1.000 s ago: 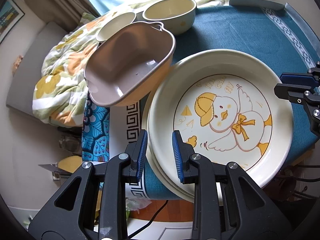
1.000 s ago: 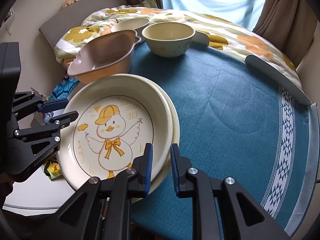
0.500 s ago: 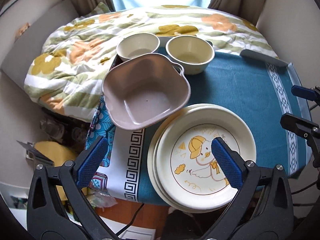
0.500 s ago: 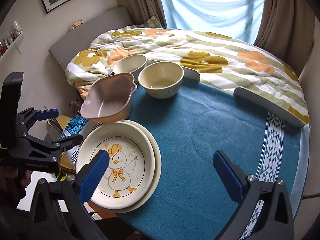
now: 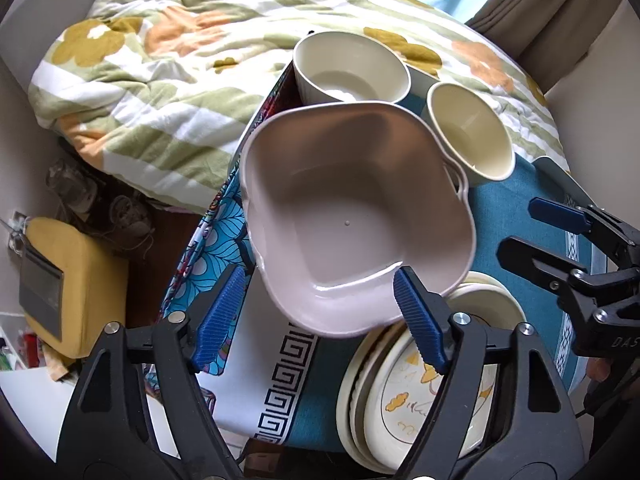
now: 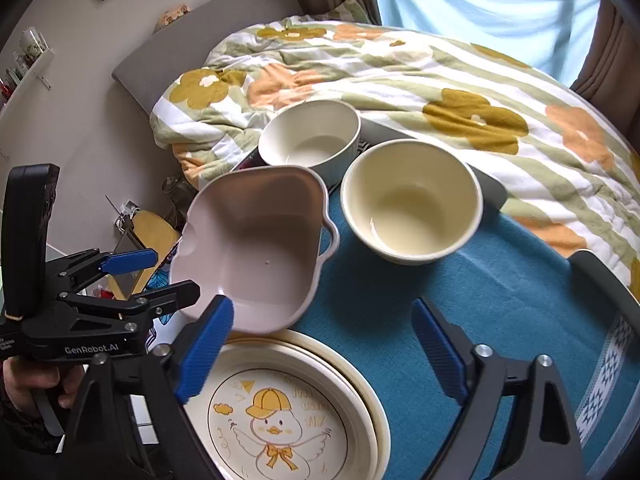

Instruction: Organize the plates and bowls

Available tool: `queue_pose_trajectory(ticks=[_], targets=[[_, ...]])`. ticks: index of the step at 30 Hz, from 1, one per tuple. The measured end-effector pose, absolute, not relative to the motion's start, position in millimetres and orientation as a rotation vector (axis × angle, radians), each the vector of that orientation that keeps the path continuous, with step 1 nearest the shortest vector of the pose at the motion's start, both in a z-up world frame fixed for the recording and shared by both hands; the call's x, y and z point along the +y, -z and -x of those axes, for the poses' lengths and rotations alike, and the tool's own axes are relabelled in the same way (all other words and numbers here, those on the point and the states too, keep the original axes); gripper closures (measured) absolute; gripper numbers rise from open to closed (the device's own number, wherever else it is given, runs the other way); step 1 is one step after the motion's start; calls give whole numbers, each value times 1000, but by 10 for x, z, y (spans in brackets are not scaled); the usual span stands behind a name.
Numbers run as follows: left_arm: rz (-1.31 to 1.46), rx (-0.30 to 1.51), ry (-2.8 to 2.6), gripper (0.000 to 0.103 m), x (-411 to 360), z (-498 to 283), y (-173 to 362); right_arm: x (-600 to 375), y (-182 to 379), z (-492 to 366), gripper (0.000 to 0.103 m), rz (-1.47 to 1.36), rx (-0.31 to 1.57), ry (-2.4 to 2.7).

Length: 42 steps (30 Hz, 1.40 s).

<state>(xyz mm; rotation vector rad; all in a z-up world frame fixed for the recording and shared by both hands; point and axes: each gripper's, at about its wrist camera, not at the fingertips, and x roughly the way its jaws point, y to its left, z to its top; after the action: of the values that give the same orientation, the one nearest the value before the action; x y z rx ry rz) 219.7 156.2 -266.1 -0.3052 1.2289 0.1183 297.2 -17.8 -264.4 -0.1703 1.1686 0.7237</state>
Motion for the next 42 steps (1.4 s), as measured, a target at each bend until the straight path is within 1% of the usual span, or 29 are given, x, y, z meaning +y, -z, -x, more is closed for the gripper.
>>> queue_pose_trajectory(ticks=[1, 2, 3, 5, 7, 9, 10, 11, 13, 16, 20, 29, 33, 37, 42], targets=[[311, 1241, -116, 39, 1580, -2242, 2728, -112, 2733, -3019, 36, 174, 1193, -728], [313, 1254, -116, 43, 1599, -2284, 2781, -63, 2818, -3060, 40, 175, 1213, -733], [316, 1262, -110, 46, 1616, -2325, 2830, -16, 2896, -3093, 46, 176, 1231, -738], [321, 1273, -104, 53, 1641, -2396, 2909, 69, 3015, -3147, 52, 179, 1256, -744], [319, 1282, -95, 57, 1676, -2454, 2963, 132, 3092, -3189, 66, 181, 1271, -751], [309, 1285, -94, 68, 1697, -2512, 2997, 178, 3157, -3215, 74, 184, 1286, -753], [297, 1288, -101, 73, 1708, -2541, 3008, 189, 3181, -3224, 76, 182, 1290, -753], [287, 1285, -105, 76, 1715, -2554, 3010, 211, 3198, -3238, 78, 192, 1288, -741], [281, 1281, -104, 79, 1749, -2568, 3003, 215, 3227, -3254, 82, 206, 1288, -725], [267, 1269, -101, 80, 1764, -2567, 2969, 199, 3245, -3264, 85, 189, 1293, -715], [213, 1239, -107, 80, 1693, -2527, 2831, 201, 3181, -3211, 85, 197, 1268, -705], [170, 1149, -128, 80, 1378, -2268, 2250, -78, 2734, -2954, 85, 158, 1187, -723], [156, 1105, -116, 80, 1016, -2085, 1973, -395, 2469, -2739, 85, 144, 1142, -712], [137, 1076, -61, 80, 492, -1933, 1769, -873, 2223, -2491, 85, 134, 1105, -660], [108, 1063, 45, 80, -260, -1765, 1707, -1592, 2045, -2178, 85, 101, 1082, -554]])
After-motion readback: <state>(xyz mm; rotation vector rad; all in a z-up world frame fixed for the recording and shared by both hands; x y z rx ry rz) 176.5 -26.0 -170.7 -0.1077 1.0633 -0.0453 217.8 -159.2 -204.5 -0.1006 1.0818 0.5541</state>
